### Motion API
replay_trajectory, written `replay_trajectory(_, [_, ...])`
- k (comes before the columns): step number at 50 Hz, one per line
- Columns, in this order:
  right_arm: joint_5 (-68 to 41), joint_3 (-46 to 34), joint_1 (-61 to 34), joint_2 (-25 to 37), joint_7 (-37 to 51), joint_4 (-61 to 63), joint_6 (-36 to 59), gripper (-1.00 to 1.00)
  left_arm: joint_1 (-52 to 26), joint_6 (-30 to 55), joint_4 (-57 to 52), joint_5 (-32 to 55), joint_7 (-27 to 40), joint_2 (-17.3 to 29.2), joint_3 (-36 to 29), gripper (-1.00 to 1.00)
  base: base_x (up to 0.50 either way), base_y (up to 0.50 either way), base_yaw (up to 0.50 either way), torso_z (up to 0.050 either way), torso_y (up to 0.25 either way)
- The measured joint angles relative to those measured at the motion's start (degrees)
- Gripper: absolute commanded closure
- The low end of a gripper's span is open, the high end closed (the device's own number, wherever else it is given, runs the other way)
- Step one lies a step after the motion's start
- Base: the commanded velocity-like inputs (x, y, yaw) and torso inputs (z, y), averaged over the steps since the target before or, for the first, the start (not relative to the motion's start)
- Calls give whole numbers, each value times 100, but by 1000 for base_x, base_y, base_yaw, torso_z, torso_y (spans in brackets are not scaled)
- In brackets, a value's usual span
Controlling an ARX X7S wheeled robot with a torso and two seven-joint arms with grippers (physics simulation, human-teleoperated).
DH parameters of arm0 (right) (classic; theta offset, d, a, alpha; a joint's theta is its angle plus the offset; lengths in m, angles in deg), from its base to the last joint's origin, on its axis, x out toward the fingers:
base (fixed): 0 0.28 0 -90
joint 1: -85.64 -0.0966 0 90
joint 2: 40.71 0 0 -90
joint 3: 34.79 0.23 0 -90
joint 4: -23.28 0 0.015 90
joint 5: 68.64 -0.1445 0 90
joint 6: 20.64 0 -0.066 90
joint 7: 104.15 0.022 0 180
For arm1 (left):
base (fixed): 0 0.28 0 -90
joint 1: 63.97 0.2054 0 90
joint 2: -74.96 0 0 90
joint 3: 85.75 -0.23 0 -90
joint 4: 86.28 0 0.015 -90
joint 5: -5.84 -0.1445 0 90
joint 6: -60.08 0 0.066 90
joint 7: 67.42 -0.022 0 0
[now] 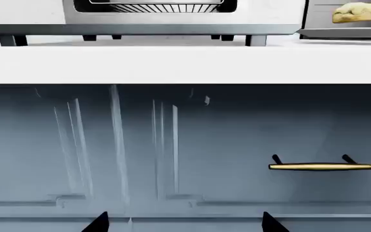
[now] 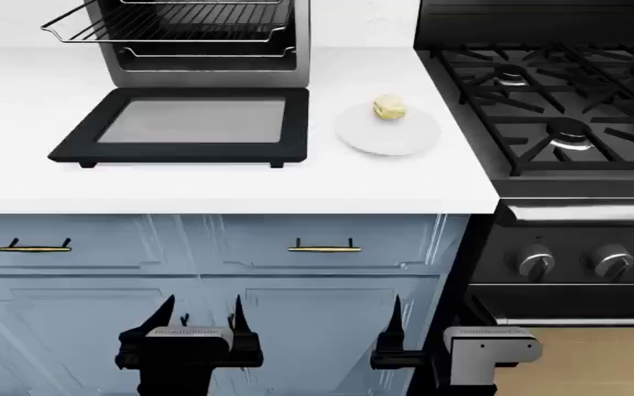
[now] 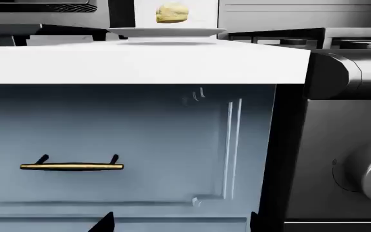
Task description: Place the scone on the top rack of the toaster oven.
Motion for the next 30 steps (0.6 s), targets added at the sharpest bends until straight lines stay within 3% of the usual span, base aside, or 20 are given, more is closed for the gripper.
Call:
replay_trajectory(21, [132,-299,-74,266,489,205,296,-100,-50,193,-123,244,288,275,-258,-100,0,0,0,0,0])
replay_trajectory(30, [332,-318,-458,460,613,1752,1981,-100,-469,1785,-1500,634,417,570,-60,-100,0,0,0,0,0])
